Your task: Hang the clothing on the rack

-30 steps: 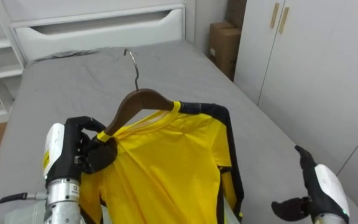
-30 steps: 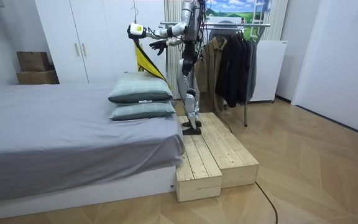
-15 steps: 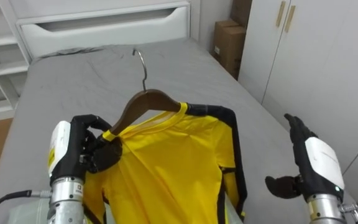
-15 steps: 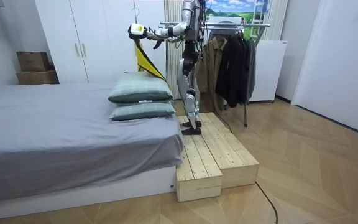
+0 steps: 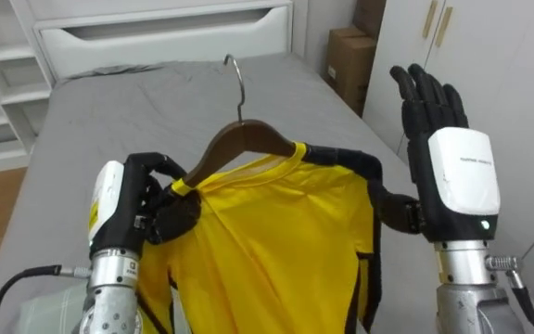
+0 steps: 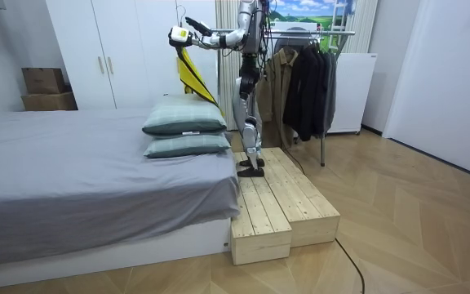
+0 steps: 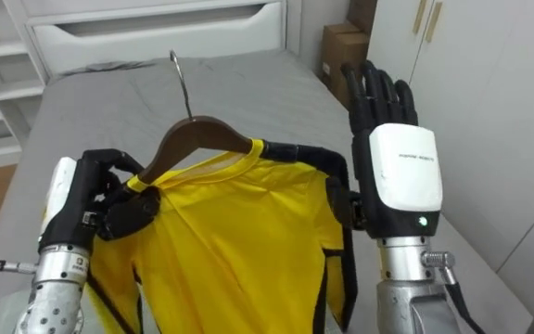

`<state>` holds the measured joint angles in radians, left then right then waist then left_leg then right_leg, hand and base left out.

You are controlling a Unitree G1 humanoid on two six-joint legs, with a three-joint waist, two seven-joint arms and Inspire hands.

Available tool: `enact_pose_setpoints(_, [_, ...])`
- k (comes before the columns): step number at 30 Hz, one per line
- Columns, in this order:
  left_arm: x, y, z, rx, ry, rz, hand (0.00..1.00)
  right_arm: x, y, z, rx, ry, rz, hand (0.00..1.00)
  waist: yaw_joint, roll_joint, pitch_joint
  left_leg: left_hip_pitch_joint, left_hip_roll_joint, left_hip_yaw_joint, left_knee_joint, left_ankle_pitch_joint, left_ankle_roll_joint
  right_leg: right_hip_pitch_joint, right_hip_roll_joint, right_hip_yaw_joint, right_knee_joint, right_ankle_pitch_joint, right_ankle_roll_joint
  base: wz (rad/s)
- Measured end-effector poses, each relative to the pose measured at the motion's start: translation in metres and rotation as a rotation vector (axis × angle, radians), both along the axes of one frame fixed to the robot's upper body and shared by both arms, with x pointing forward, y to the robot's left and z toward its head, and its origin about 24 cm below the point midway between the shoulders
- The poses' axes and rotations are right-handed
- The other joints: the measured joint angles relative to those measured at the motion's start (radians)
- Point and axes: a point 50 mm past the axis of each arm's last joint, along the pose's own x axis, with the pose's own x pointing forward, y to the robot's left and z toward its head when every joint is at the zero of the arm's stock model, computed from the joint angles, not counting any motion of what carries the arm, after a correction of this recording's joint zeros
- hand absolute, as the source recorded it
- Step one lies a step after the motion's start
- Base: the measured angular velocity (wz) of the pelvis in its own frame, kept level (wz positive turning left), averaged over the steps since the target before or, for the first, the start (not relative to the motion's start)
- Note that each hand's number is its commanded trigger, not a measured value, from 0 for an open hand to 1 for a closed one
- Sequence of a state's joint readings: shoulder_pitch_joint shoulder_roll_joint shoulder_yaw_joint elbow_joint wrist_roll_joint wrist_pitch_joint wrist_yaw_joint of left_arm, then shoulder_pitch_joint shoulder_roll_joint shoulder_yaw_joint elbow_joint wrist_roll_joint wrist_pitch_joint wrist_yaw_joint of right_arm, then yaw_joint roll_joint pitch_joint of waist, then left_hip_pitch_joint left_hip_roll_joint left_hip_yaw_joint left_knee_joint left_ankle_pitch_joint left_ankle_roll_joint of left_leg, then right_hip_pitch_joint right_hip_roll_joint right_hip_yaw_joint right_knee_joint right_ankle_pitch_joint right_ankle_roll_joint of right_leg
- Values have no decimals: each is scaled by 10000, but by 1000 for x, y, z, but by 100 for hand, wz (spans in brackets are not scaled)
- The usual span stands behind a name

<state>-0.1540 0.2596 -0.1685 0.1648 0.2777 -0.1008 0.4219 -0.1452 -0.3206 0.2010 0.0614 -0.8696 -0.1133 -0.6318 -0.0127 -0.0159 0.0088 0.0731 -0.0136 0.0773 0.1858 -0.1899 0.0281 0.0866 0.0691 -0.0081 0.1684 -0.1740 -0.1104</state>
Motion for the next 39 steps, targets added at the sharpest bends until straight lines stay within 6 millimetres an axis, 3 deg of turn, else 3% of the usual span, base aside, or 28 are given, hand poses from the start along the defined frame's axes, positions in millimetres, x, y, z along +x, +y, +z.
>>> enact_pose_setpoints(7, [0, -9, 2, 50, -37, -422, 100, -1, 2, -1, -19, -141, 92, 0, 40, -52, -3, -116, 9, -6, 21, 0, 0, -118, 2, 13, 17, 0, 0, -1])
enact_pose_setpoints(15, [2, -26, 6, 155, -104, -1233, 100, -3, 12, -4, -213, -79, 617, 0, 361, -87, -12, -145, 5, -12, 58, 0, 0, -143, -9, 21, 28, 0, 0, -2])
enact_pose_setpoints(22, [2, -30, 16, 163, -333, -1415, 100, -4, 13, -5, -269, -92, 654, 0, 453, -70, -21, -252, 1, -119, 173, 0, 0, -164, -15, -88, 24, 1, -1, 4])
enact_pose_setpoints(39, [2, -31, 17, 606, -429, -1424, 100, -5, 20, -11, -504, 342, 1031, 0, 489, -19, -34, -232, -9, -262, 169, 1, -1, -114, -22, -217, 29, 2, -3, 2])
